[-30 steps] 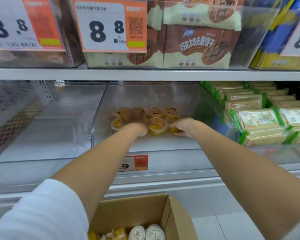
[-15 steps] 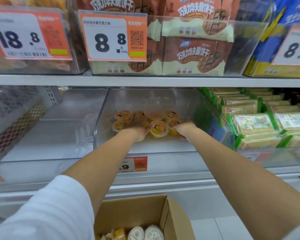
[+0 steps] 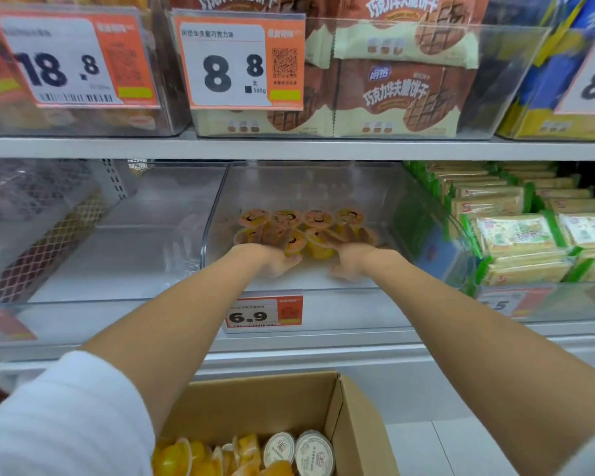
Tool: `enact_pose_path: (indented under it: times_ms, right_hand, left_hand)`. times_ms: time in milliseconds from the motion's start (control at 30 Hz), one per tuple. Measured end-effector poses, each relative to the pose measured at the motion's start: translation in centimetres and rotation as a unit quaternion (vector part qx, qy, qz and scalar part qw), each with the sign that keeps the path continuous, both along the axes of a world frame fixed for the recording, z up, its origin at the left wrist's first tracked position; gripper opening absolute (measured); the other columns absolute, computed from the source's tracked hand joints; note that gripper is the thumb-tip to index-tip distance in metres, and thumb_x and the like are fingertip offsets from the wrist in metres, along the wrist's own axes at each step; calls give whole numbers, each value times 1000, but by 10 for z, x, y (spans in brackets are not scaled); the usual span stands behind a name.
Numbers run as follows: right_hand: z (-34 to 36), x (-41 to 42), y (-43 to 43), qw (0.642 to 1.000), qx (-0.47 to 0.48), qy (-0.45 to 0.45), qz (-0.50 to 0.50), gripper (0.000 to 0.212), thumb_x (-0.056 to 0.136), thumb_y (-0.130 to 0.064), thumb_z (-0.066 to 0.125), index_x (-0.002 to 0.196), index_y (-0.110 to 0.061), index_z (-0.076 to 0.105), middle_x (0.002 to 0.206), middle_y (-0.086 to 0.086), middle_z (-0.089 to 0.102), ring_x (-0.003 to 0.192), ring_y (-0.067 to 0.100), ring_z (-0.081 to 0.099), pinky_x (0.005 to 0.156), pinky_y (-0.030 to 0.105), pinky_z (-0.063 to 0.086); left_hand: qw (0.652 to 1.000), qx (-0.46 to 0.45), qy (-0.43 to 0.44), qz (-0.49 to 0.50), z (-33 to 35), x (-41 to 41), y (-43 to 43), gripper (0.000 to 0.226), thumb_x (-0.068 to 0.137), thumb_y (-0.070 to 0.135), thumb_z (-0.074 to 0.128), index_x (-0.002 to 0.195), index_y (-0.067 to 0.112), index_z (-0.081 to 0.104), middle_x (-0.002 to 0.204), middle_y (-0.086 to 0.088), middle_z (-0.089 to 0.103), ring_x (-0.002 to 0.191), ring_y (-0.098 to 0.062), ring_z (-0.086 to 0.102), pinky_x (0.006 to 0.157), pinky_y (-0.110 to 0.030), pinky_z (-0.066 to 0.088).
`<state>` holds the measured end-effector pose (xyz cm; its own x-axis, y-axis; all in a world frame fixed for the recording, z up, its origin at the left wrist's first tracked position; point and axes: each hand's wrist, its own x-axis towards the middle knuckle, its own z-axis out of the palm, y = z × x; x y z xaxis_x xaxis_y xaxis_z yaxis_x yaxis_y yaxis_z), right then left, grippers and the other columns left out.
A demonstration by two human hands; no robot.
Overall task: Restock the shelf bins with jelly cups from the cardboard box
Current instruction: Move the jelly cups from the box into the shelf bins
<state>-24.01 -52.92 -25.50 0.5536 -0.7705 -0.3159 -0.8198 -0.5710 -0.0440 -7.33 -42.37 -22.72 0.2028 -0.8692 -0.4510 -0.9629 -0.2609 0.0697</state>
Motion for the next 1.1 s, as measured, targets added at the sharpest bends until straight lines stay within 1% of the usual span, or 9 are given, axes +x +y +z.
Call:
enact_pose_path:
  times_ms: [133, 233, 333, 433, 600, 733, 867, 967, 1100]
  right_hand:
    - [13, -8, 11, 996, -12, -87, -12, 78, 84, -48, 55, 146, -55, 8, 160, 1, 20, 144, 37, 21, 111, 65, 19]
    - [40, -10, 44, 972, -74, -224, -1, 50, 87, -36, 55, 136, -46, 47, 121, 6, 64, 112, 32, 56, 101, 49, 42]
    - [64, -13, 93, 935, -177, -308, -5, 27, 87, -21, 55, 110, -21, 68, 105, 4, 68, 95, 24, 61, 81, 33, 51]
    - [70, -16, 150, 912, -200, -359, -10, 11, 87, -18, 54, 90, -15, 63, 85, -1, 61, 77, 21, 56, 62, 29, 42]
    - [24, -16, 235, 936, -110, -335, 3, 4, 83, -17, 55, 80, -20, 54, 74, -4, 55, 72, 24, 52, 60, 29, 36]
    - [-57, -15, 279, 978, 70, -195, 11, 15, 85, -17, 55, 98, -19, 63, 95, 1, 65, 93, 25, 62, 75, 33, 51]
    - [-136, -15, 309, 973, 204, -110, 8, 34, 85, -17, 56, 118, -17, 62, 115, 5, 65, 99, 25, 62, 83, 37, 54]
    - [-183, -4, 318, 970, 224, -94, 9, 43, 81, -20, 56, 123, -26, 58, 122, 4, 61, 108, 26, 60, 86, 37, 52]
    - [-225, 28, 314, 977, 180, -96, 60, 61, 86, -29, 62, 143, -23, 40, 146, 7, 42, 135, 29, 39, 110, 42, 34]
  left_hand:
    - [991, -128, 33, 14, -5, 4, 5, 70, 97, 60, 28, 153, 35, -4, 162, -1, -7, 149, -28, -4, 120, -45, 9]
    - [963, -251, 97, 32, 14, -6, 27, 52, 98, 47, 43, 143, 21, 41, 145, -12, 46, 130, -32, 45, 107, -41, 39]
    - [929, -348, 80, 99, 42, -23, 65, 21, 95, 30, 49, 103, 14, 59, 106, -11, 66, 96, -31, 61, 82, -39, 52]
    - [913, -374, 94, 131, 57, -42, 112, 9, 85, 24, 50, 83, 17, 54, 88, -7, 66, 83, -29, 61, 75, -38, 53]
    - [930, -290, 121, 190, 27, -54, 194, 18, 81, 26, 55, 87, 10, 61, 94, -11, 67, 90, -32, 62, 73, -34, 49]
    - [968, -127, 84, 202, -57, -29, 251, 22, 87, 29, 56, 75, 10, 54, 87, -8, 63, 85, -28, 63, 68, -31, 49]
    - [969, -6, 61, 237, -131, 15, 294, 17, 85, 16, 55, 70, 10, 56, 84, -7, 63, 77, -24, 60, 63, -30, 46]
    - [972, 32, 55, 226, -181, 47, 301, 25, 84, 18, 56, 107, 18, 67, 109, -3, 68, 94, -20, 63, 78, -31, 55]
    - [974, 49, 5, 222, -206, 70, 299, 56, 88, 33, 62, 140, 36, 40, 139, -6, 45, 129, -29, 42, 104, -45, 39]
